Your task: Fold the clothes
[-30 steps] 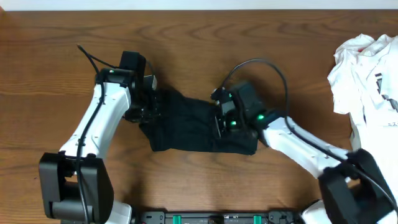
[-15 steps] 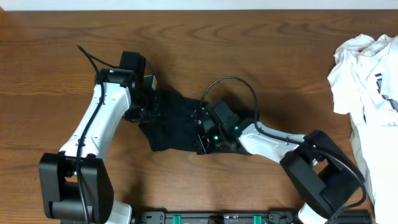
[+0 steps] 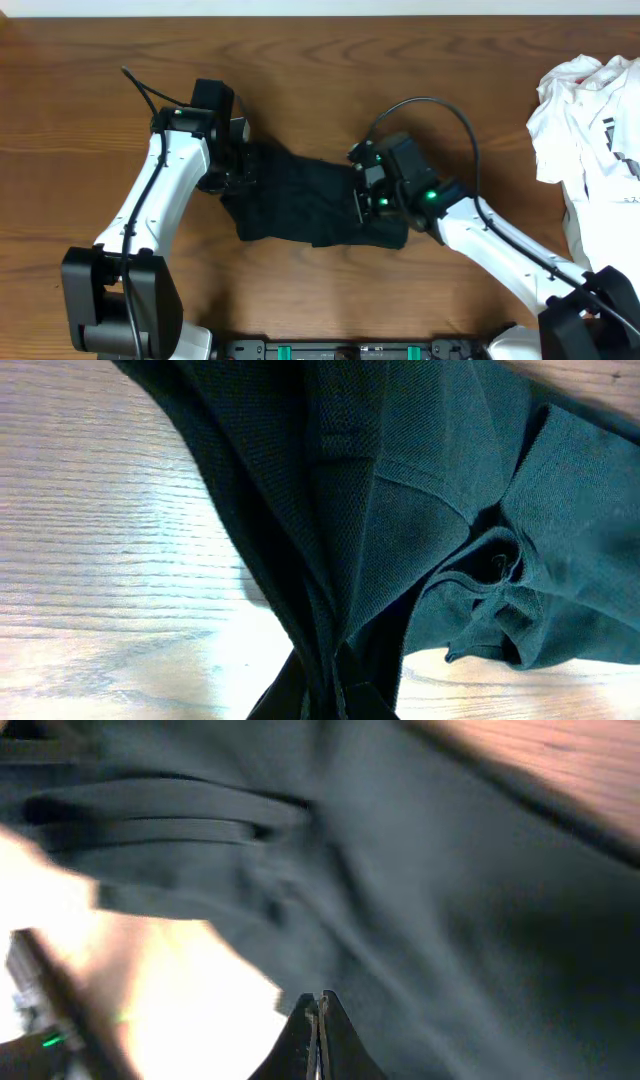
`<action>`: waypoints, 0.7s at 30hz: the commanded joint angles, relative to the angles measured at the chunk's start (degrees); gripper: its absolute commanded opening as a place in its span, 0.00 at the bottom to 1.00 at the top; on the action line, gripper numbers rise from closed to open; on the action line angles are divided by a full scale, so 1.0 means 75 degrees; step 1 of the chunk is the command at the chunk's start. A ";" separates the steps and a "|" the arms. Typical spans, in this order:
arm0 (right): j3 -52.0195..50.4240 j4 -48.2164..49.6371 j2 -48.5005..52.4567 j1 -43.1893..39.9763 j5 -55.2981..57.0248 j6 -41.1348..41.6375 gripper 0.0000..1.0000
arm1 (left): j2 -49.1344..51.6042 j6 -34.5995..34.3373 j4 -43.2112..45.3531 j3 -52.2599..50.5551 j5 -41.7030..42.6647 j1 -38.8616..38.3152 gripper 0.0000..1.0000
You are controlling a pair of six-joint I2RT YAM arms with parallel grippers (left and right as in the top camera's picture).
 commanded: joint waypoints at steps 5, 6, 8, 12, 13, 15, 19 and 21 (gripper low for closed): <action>-0.0017 -0.0169 0.0335 -0.0163 0.1128 -0.0405 0.02 | -0.0102 0.0128 -0.0085 0.0469 -0.0600 -0.0044 0.06; -0.0017 -0.0140 0.0405 -0.0160 0.1125 -0.0402 0.03 | -0.0102 0.0131 -0.0111 0.0519 -0.0618 -0.0052 0.06; -0.0017 -0.0096 0.0577 -0.0149 0.1125 -0.0399 0.02 | -0.0102 0.0131 -0.0175 0.0632 -0.0627 -0.0052 0.06; -0.0017 0.0137 0.1026 -0.0149 0.1122 -0.0396 0.02 | -0.0102 0.0128 -0.0350 0.0892 -0.1224 -0.0076 0.06; -0.0017 0.0271 0.1195 -0.0149 0.1119 -0.0393 0.02 | -0.0102 0.0128 -0.0376 0.0933 -0.1399 -0.0096 0.06; -0.0017 0.0449 0.1422 -0.0149 0.1090 -0.0393 0.01 | -0.0105 0.0131 -0.0393 0.0985 -0.1556 -0.0146 0.06; -0.0017 0.0667 0.1728 -0.0154 0.0828 -0.0396 0.01 | -0.0105 0.0128 -0.0393 0.0997 -0.1915 -0.0364 0.06; -0.0017 0.0708 0.1746 -0.0154 0.0831 -0.0396 0.01 | -0.0105 0.0119 -0.0393 0.1000 -0.2384 -0.0560 0.06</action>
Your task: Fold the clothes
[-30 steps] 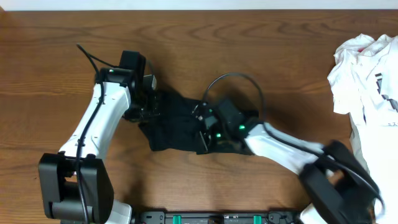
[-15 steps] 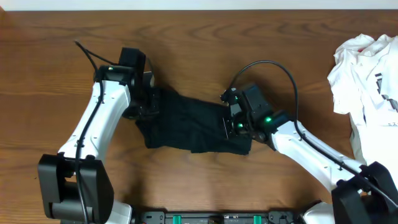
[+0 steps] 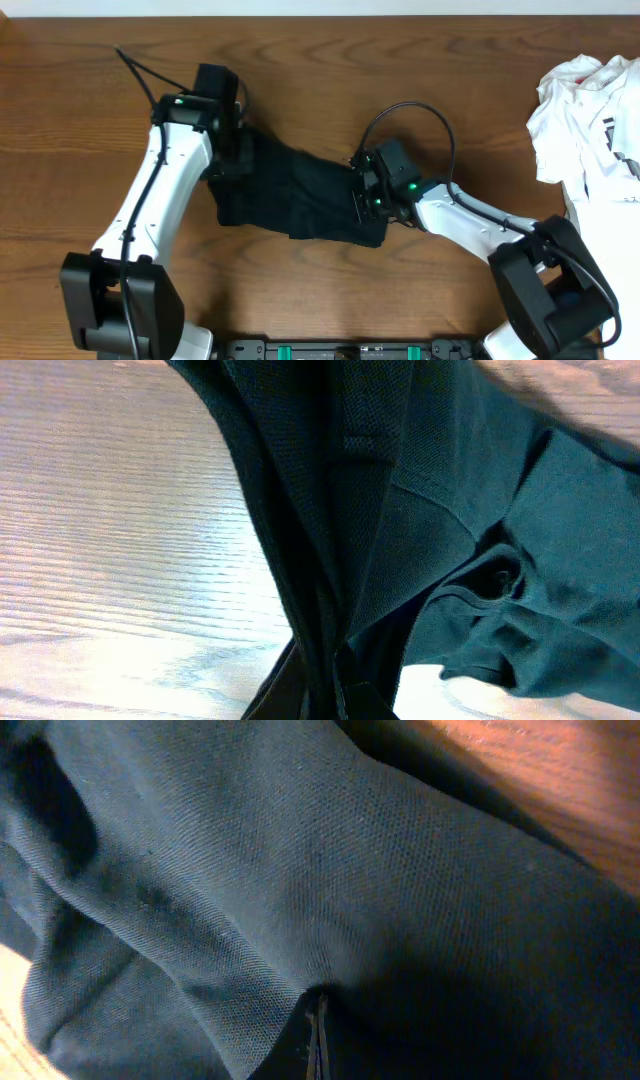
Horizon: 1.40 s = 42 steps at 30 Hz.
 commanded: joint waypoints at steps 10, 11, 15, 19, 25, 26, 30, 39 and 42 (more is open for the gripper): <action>-0.0015 0.0099 0.0073 -0.0070 -0.0099 -0.0108 0.01 | -0.0105 -0.0166 0.0015 0.0242 -0.1769 -0.1411 0.06; -0.0015 0.0102 0.0073 -0.0070 -0.0099 -0.0108 0.01 | -0.0105 -0.0259 0.0015 0.0262 -0.1766 -0.1495 0.06; -0.0015 0.0096 0.0073 -0.0070 -0.0099 -0.0108 0.01 | -0.0105 -0.0589 0.0009 0.0420 -0.1763 -0.1818 0.06; -0.0015 0.0096 0.0073 -0.0070 -0.0096 -0.0108 0.01 | -0.0105 -0.0749 0.0012 0.0536 -0.1591 -0.2159 0.05; -0.0015 0.0102 0.0073 -0.0070 -0.0096 -0.0105 0.01 | -0.0105 -0.0892 0.0012 0.0536 -0.1591 -0.2716 0.06; -0.0015 0.0105 0.0073 -0.0070 -0.0093 -0.0085 0.01 | -0.0105 -0.0892 0.0012 0.0536 -0.1591 -0.2804 0.06; -0.0015 0.0131 0.0073 -0.0099 -0.0102 -0.0079 0.01 | -0.0105 -0.1008 0.0017 0.0536 -0.1591 -0.3139 0.06; -0.0015 0.0128 0.0073 -0.0099 -0.0157 -0.0020 0.01 | -0.0105 -0.1311 0.0379 0.0536 -0.0629 -0.3631 0.06; -0.0012 0.0195 0.0070 -0.0114 -0.0259 -0.0029 0.01 | -0.0105 -0.1314 0.0527 0.0536 -0.0580 -0.3730 0.06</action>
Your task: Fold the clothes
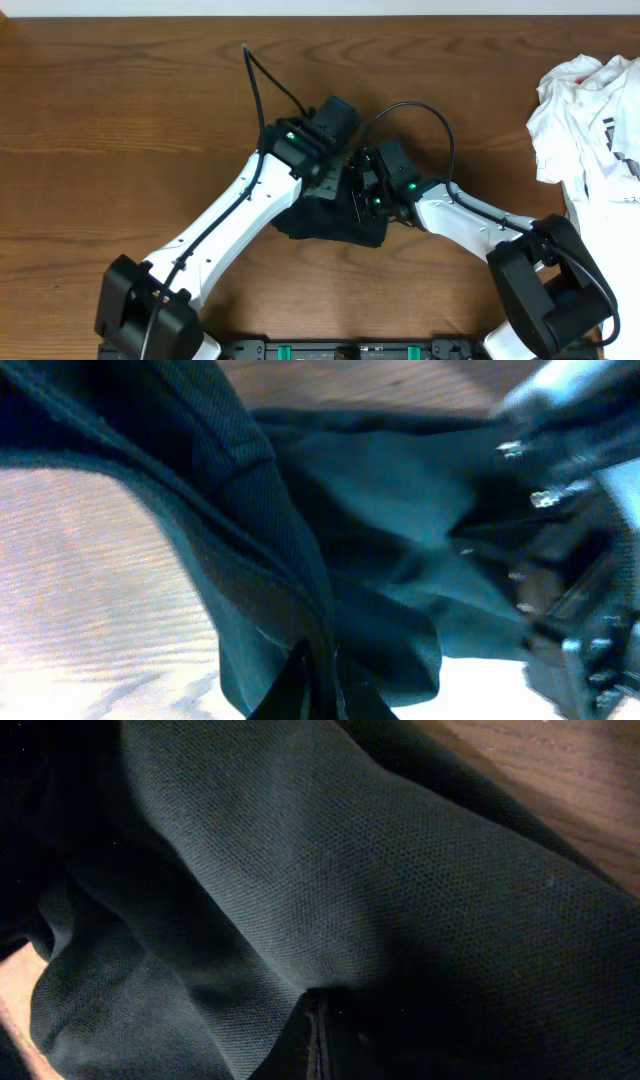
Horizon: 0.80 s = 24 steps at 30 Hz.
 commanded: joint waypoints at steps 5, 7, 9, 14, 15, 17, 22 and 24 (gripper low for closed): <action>0.0105 0.0140 -0.0265 -0.0370 -0.0702 -0.0090 0.01 | -0.0105 -0.0117 0.0052 0.0224 0.0338 -0.0227 0.06; 0.0119 0.0128 -0.0571 -0.0568 -0.0924 -0.0087 0.01 | -0.0105 -0.0114 0.0055 0.0224 0.0338 -0.0256 0.06; 0.0117 -0.0006 -0.0886 -0.0766 -0.0915 -0.0087 0.01 | -0.0105 -0.0114 0.0055 0.0224 0.0341 -0.0286 0.06; 0.0117 -0.0536 -0.1422 -0.1378 -0.0909 -0.0105 0.01 | -0.0105 -0.0114 0.0055 0.0221 0.0341 -0.0431 0.06; 0.0117 -0.0664 -0.1443 -0.1492 -0.0906 -0.0201 0.01 | -0.0105 -0.0114 0.0055 0.0221 0.0344 -0.0484 0.06; 0.0117 -0.0883 -0.1437 -0.1661 -0.0863 -0.0364 0.01 | -0.0105 -0.0114 0.0055 0.0221 0.0341 -0.0586 0.06; 0.0114 -0.1247 -0.1381 -0.1839 -0.0539 -0.0554 0.01 | -0.0099 -0.0111 0.0055 0.0221 0.0338 -0.0868 0.06; 0.0085 -0.1265 -0.1381 -0.1839 -0.0437 -0.0574 0.01 | -0.0099 -0.0085 0.0055 0.0221 0.0338 -0.0959 0.06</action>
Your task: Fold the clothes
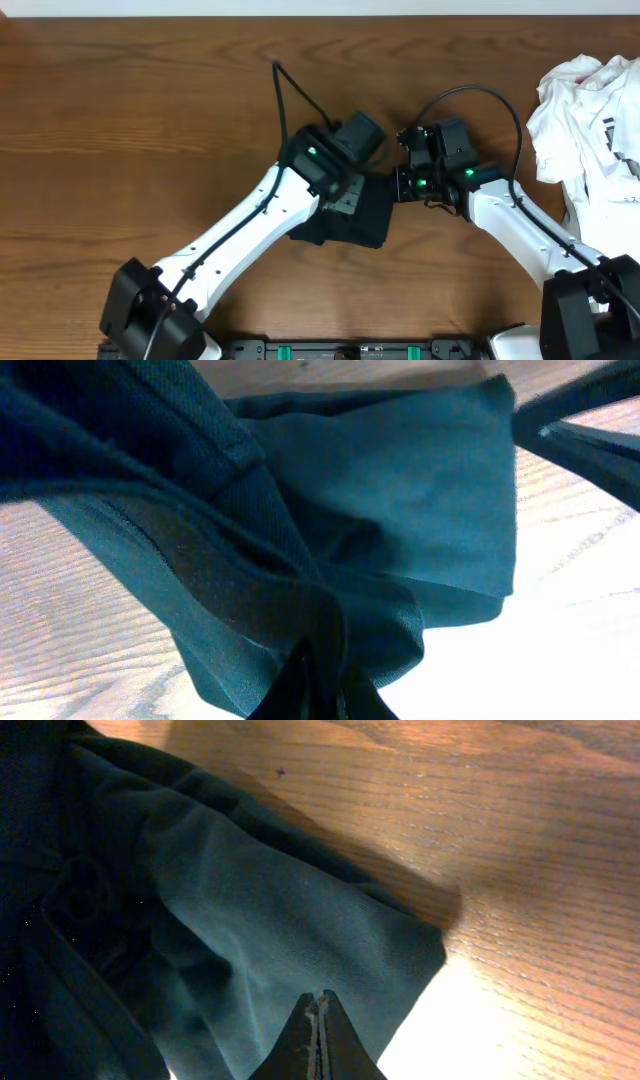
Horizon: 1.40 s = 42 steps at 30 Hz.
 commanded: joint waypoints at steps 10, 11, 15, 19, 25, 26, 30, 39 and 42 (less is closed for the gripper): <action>-0.0052 0.0117 0.0283 -0.0052 0.0653 -0.0268 0.01 | -0.0096 0.0047 -0.0012 0.0221 0.0108 -0.0373 0.06; -0.0052 0.0160 0.0341 -0.0052 0.0653 -0.0268 0.01 | -0.0096 0.0047 -0.0017 0.0219 0.0105 -0.0370 0.06; -0.0052 0.0498 0.0682 -0.0052 0.0647 -0.0265 0.02 | -0.0096 0.0047 -0.0017 0.0207 0.0108 -0.0370 0.06; -0.0052 0.0764 0.0994 -0.0047 0.0644 -0.0265 0.01 | -0.0082 0.0041 -0.0012 0.0111 0.0108 -0.0373 0.06; -0.0052 0.0901 0.1169 -0.0047 0.0647 -0.0268 0.01 | 0.0029 0.0044 0.0029 0.0023 0.0108 -0.0527 0.06; -0.0052 0.0903 0.1172 -0.0047 0.0647 -0.0268 0.01 | 0.0058 0.0044 0.0073 0.0023 0.0108 -0.0574 0.06; -0.0052 0.0898 0.1172 -0.0050 0.0656 -0.0268 0.01 | 0.0221 0.0041 0.0221 0.0020 0.0108 -0.0772 0.06; -0.0052 0.0903 0.1174 -0.0055 0.0737 -0.0265 0.01 | 0.0641 0.0041 0.0265 0.0020 0.0108 -0.1020 0.06; -0.0052 0.0933 0.1174 -0.0055 0.0737 -0.0265 0.01 | 0.0734 0.0038 0.0300 0.0017 0.0108 -0.1035 0.06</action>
